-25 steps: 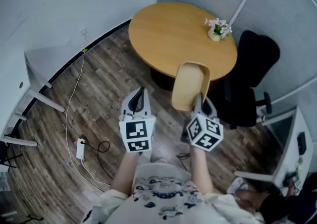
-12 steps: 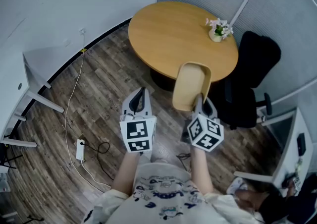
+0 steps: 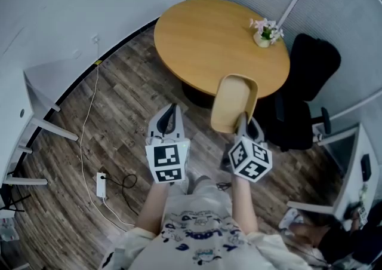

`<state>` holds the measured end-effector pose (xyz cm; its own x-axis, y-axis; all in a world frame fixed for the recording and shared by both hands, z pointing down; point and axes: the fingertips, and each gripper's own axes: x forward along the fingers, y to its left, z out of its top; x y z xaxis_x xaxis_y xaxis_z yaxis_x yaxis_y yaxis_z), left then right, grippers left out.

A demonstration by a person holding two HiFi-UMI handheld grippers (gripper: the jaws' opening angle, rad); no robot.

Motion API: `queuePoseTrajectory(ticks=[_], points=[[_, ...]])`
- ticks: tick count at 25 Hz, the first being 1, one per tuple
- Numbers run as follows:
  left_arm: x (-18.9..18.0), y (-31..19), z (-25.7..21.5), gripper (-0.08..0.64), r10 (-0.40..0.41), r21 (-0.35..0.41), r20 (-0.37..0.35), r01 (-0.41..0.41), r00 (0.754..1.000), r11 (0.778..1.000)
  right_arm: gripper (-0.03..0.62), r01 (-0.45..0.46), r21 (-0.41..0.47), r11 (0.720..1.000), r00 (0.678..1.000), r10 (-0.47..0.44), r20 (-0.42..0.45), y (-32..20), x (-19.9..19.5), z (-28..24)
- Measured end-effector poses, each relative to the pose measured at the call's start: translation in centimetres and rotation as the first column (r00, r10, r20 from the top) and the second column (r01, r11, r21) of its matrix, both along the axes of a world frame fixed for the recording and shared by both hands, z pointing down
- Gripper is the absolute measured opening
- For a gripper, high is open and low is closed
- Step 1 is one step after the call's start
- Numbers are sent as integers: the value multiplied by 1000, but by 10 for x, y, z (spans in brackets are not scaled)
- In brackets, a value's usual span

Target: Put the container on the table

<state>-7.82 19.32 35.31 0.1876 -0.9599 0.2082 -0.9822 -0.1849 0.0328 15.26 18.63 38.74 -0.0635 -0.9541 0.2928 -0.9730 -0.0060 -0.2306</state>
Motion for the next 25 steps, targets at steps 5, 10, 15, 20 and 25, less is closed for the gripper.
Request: queuePoseTrajectory(ticks=[5, 10, 15, 20, 25], points=[[-7, -9, 9, 3, 6, -24, -10, -6, 1000, 1000, 6, -26, -31, 999, 1000, 26, -9, -5, 1, 9], [-8, -28, 17, 3, 1, -43, -17, -2, 1000, 999, 6, -29, -47, 998, 1000, 29, -8, -24, 2, 16], [-8, -59, 23, 3, -14, -51, -13, 14, 1000, 999, 6, -25, -59, 998, 1000, 25, -10, -60, 6, 24], [-8, -106, 24, 3, -35, -48, -7, 35, 999, 998, 6, -2, -56, 998, 1000, 2, -2, -112, 5, 26], [-3, -161, 23, 3, -53, -50, -6, 52, 999, 997, 6, 22, -57, 998, 1000, -22, 4, -172, 8, 25]])
